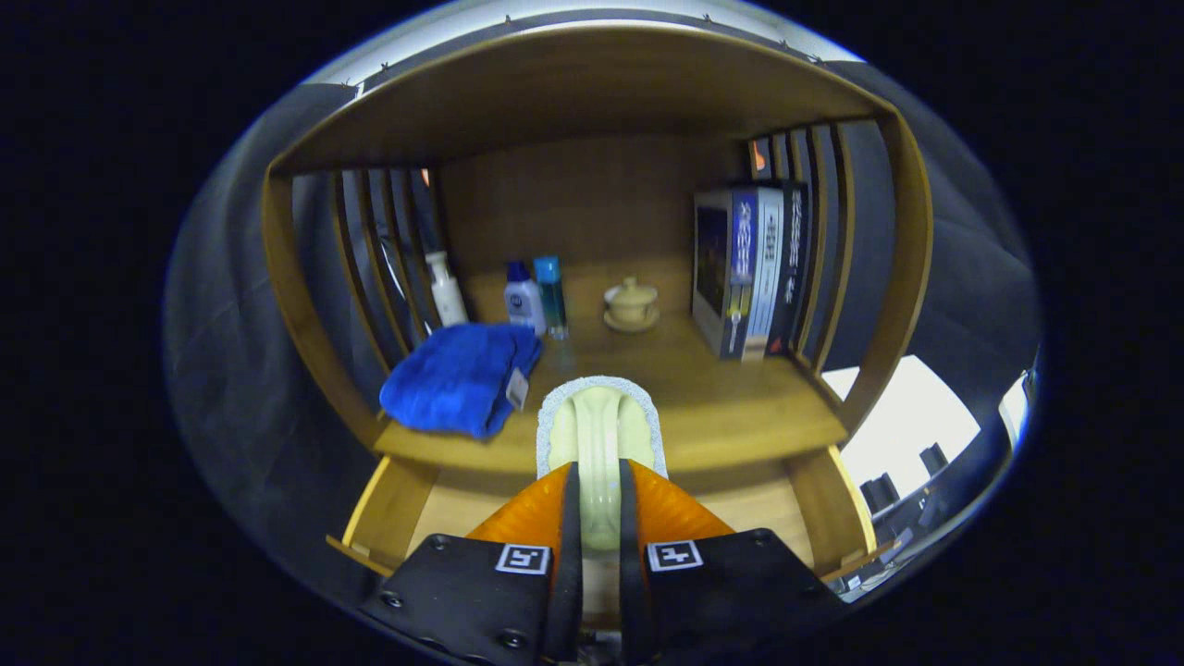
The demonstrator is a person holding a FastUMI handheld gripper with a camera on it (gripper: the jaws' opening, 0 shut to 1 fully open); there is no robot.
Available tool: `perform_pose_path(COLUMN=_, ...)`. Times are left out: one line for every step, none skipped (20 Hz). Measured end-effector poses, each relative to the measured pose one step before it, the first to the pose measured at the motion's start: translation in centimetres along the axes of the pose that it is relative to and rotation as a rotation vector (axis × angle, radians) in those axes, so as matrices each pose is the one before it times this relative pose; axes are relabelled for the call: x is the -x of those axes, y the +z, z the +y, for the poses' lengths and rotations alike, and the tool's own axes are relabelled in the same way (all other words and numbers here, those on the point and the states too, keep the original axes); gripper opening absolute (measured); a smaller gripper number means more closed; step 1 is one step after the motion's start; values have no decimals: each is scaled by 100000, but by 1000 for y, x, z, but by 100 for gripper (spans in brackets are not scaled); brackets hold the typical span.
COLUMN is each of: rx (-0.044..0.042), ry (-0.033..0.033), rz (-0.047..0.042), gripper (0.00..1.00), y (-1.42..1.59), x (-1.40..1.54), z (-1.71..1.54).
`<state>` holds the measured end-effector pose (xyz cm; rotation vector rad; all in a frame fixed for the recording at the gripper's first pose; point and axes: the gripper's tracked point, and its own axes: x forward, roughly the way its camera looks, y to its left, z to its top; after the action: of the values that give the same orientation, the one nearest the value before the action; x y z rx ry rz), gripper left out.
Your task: Pull open the drawer, take out the items inside it, and place them on the countertop above the cabinet.
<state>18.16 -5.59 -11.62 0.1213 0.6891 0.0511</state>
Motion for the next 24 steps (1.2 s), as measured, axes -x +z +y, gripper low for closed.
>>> perform_pose_path(rx=-2529, ry=2180, rz=-1856, gripper=25, y=1173, x=-808, z=400)
perform_pose_path(rx=-2915, ry=1537, rz=-1348, gripper=25, y=589, x=-890, z=299)
perform_pose_path(rx=-2279, ry=451, rz=-1361, gripper=25, y=715, x=-983, z=134)
perform_pose_path(rx=-1393, ry=-599, rz=-1172, gripper=25, y=648, x=-1271, z=82)
perform_pose_path(rx=-255, ry=-648, rz=166, gripper=24, y=392, x=-1314, z=-21)
perform_pose_path(rx=-477, ry=-967, rz=418, gripper=25, y=235, x=-1222, z=-127)
perform_pose_path(rx=-3, ry=-1332, rz=1562, gripper=25, y=-152, x=-1197, z=-27)
perform_pose_path(rx=-399, ry=-1368, rz=1709, gripper=25, y=-265, x=-1123, z=-11)
perform_pose_path(rx=-32, ry=-1032, rz=1850, gripper=25, y=-553, x=-1248, z=4)
perform_pose_path(rx=53, ry=-1406, rz=1727, gripper=25, y=-355, x=-1048, z=-154)
perform_pose_path(rx=18, ry=-1269, rz=1731, gripper=25, y=-416, x=-926, z=-295)
perform_pose_path(rx=30, ry=-1104, rz=1842, gripper=25, y=-369, x=-826, z=-225)
perform_pose_path(rx=280, ry=-1708, rz=1932, gripper=25, y=-350, x=-673, z=-510)
perform_pose_path(rx=-311, ry=-1201, rz=42, gripper=25, y=-144, x=-631, z=-292)
perform_pose_path(rx=-301, ry=305, rz=139, gripper=25, y=-323, x=-625, z=15)
perform_pose_path(rx=-483, ry=262, rz=663, gripper=25, y=-303, x=-435, z=-106)
perform_pose_path(rx=-1202, ry=-372, rz=399, gripper=25, y=-95, x=-199, z=-268)
perform_pose_path(rx=-820, ry=-327, rz=166, gripper=25, y=-92, x=-113, z=-176)
perform_pose_path(rx=-482, ry=-40, rz=-76, gripper=27, y=45, x=-64, z=-227)
perform_pose_path(rx=-232, ry=-1055, rz=-803, gripper=28, y=153, x=-16, z=-240)
perform_pose_path(rx=-163, ry=320, rz=-264, gripper=29, y=143, x=137, z=56)
perform_pose_path(rx=62, ry=309, rz=-343, gripper=30, y=272, x=228, z=-81)
perform_pose_path(rx=-141, ry=819, rz=-354, gripper=38, y=-180, x=-129, z=292)
perform_pose_path(rx=-28, ry=1059, rz=458, gripper=47, y=-40, x=267, z=74)
